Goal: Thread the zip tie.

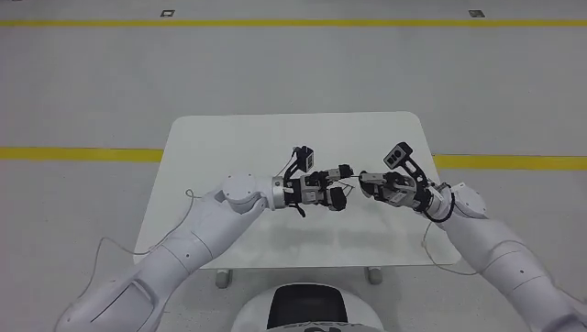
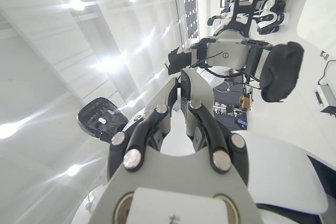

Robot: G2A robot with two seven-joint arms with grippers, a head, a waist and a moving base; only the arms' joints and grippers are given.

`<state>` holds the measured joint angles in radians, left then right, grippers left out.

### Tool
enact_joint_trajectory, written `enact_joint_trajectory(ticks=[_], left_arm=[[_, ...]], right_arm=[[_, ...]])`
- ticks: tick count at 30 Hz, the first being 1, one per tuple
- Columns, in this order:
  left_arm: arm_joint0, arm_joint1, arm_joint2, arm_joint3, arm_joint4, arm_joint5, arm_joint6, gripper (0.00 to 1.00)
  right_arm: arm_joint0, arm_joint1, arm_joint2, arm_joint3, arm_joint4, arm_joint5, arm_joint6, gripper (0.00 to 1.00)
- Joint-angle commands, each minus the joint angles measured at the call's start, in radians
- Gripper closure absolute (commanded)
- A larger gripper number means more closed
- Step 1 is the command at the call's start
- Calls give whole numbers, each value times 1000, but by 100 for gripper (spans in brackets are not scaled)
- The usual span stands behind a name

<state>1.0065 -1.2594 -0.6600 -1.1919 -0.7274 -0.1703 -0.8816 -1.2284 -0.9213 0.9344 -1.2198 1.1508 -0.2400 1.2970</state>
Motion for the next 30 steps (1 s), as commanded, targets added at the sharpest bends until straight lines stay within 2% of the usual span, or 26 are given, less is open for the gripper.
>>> enact_joint_trajectory(ticks=[1, 11, 12, 16, 19, 20, 30], left_arm=[[3, -1, -2, -1, -2, -1, 1, 0], [9, -3, -12, 6, 0, -1, 8, 2], [10, -3, -13, 5, 0, -1, 8, 8], [13, -4, -16, 5, 2, 1, 8, 42], [13, -5, -17, 6, 2, 2, 6, 46], [14, -5, -18, 6, 2, 2, 5, 50], [17, -8, -24, 20, 4, -4, -1, 65]], right_arm=[[-1, -2, 3, 0, -6, 8, 5, 100], [-3, -15, 17, 8, -60, 53, 5, 100], [-4, -16, 20, 9, -62, 55, 6, 100], [-8, -19, 33, 14, -74, 63, 10, 100], [-15, -21, 47, 15, -64, 67, 36, 100], [-16, -21, 50, 18, -73, 69, 33, 100], [-16, -26, 66, 25, -165, 107, -28, 100]])
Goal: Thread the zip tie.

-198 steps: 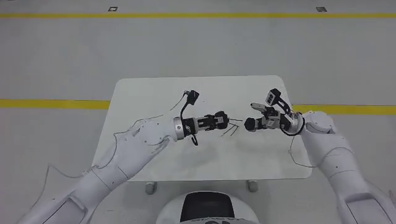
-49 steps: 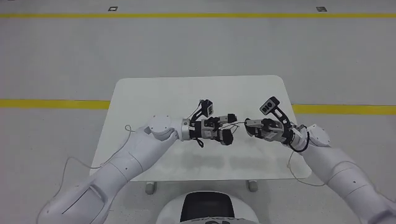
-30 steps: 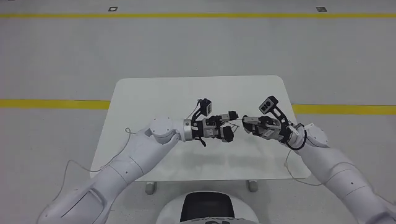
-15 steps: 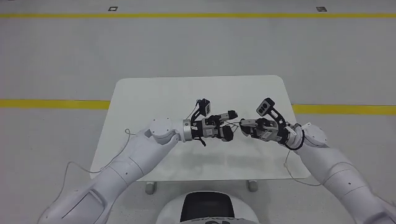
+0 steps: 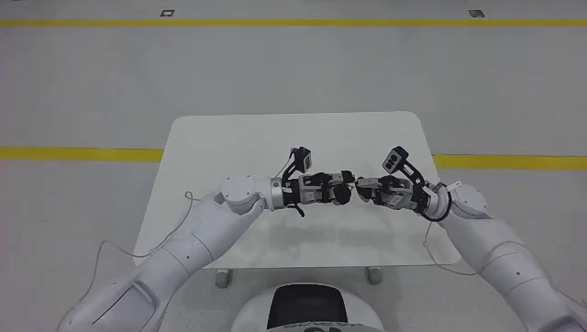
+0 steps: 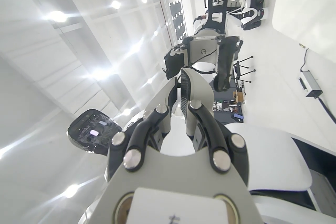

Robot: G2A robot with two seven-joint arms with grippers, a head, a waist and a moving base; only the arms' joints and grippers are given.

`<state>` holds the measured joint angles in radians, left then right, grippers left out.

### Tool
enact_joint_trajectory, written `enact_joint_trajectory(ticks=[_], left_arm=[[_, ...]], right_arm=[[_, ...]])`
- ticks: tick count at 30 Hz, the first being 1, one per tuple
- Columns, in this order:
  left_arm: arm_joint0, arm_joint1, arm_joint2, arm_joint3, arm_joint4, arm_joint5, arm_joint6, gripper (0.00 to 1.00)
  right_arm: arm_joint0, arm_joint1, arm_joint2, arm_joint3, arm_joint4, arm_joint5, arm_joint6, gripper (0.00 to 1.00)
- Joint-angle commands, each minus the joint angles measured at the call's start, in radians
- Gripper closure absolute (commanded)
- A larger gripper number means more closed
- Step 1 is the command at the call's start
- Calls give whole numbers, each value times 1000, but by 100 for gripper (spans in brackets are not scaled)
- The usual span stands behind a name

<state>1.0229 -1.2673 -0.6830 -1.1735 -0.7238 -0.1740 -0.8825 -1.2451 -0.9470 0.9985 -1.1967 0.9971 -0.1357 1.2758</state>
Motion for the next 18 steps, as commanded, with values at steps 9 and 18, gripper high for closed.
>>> enact_joint_trajectory(ticks=[9, 18], left_arm=[[2, 1, -9, 7, 19, 1, 3, 77], [9, 5, -27, 0, 23, 2, 1, 82]], right_arm=[[-2, -1, 24, 13, -70, 25, -29, 100], [2, -3, 26, 18, -150, 73, -44, 100]])
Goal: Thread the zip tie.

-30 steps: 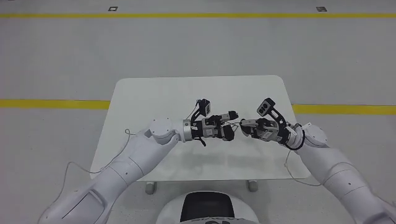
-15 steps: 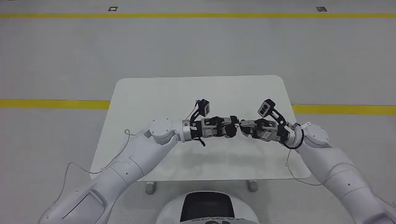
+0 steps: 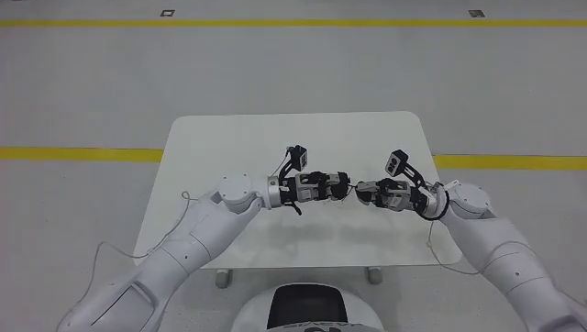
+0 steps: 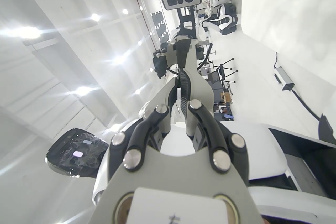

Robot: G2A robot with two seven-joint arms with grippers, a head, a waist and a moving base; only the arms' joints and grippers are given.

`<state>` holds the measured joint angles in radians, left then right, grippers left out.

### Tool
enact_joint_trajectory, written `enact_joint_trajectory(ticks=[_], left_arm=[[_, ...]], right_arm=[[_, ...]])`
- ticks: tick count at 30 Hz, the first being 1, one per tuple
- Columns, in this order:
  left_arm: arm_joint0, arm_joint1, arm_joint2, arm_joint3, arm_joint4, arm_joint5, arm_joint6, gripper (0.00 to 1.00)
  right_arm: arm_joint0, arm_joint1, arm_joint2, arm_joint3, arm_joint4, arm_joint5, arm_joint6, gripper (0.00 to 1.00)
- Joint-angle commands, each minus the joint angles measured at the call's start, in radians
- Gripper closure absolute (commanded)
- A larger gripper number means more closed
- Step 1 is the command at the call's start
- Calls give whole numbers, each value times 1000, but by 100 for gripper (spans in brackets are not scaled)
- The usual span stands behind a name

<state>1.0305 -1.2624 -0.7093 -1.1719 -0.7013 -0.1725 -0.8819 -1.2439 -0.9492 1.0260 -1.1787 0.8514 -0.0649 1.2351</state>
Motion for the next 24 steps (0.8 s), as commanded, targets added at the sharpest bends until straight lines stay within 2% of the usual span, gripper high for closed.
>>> enact_joint_trajectory(ticks=[1, 4, 11, 16, 24], left_arm=[[2, 1, -2, -2, 2, 1, 0, 81], [5, 0, -2, -5, 4, 3, -1, 77], [3, -2, 0, -1, 8, 8, -8, 78], [-1, -4, 6, 5, 16, 15, -19, 87], [-9, -10, 15, 21, 14, 27, -31, 89]], right_arm=[[2, -3, -3, -1, -6, 3, -4, 100], [4, -7, -5, 2, -5, 4, -2, 100], [10, -15, -3, 13, -5, -7, 12, 100], [11, -19, 0, 14, -10, -14, 27, 100], [16, -27, 1, 19, -19, -6, 37, 100]])
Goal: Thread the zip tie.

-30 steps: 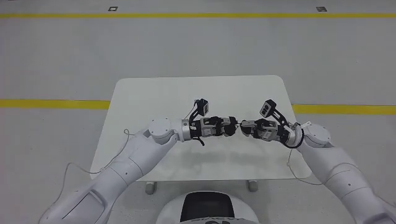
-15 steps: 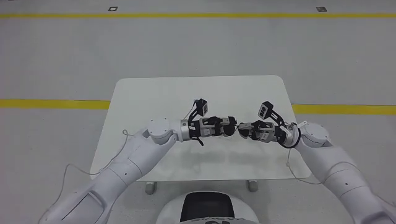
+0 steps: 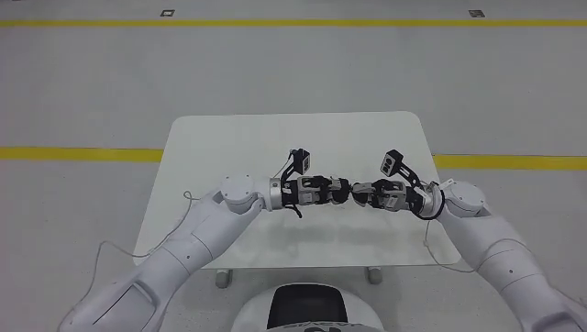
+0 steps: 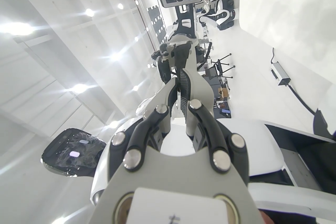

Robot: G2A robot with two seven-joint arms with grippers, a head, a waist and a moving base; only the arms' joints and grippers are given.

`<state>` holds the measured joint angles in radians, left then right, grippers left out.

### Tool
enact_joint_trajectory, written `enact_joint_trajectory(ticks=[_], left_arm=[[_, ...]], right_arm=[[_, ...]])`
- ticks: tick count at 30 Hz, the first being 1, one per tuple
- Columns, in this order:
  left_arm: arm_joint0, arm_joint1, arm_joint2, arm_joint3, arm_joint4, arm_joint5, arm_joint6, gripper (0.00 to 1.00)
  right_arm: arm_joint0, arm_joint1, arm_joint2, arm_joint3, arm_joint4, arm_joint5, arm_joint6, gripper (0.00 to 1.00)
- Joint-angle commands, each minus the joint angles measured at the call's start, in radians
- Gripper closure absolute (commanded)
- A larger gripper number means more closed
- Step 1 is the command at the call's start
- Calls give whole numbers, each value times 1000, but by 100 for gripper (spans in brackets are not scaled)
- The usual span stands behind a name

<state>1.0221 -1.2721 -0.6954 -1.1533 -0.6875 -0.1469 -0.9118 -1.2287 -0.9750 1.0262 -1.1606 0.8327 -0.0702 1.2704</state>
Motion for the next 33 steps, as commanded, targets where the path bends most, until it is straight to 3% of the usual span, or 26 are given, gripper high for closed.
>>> enact_joint_trajectory(ticks=[1, 8, 10, 17, 18, 19, 20, 33], left_arm=[[-1, -1, 2, 4, 0, 2, -2, 89], [-9, -7, 8, 17, -3, 6, -8, 92], [-11, -8, 8, 19, -3, 6, -10, 100], [-14, -11, 9, 29, -7, 3, -15, 100], [-14, -11, 8, 30, -7, 2, -16, 100], [-14, -11, 5, 31, -8, -2, -17, 100], [-14, -10, 4, 32, -8, -4, -17, 100], [5, 2, -26, 20, 2, -11, -22, 100]], right_arm=[[1, -1, 1, 1, -1, 0, 3, 100], [4, -8, 4, 8, 2, -7, 17, 100], [5, -10, 5, 10, 1, -7, 21, 100], [9, -14, 9, 18, -3, -1, 35, 100], [10, -15, 10, 19, -5, 1, 37, 82], [11, -15, 10, 20, -7, 2, 40, 23], [11, -16, 12, 20, -8, 4, 42, 0], [-12, -16, 43, -10, -13, 0, 24, 0]])
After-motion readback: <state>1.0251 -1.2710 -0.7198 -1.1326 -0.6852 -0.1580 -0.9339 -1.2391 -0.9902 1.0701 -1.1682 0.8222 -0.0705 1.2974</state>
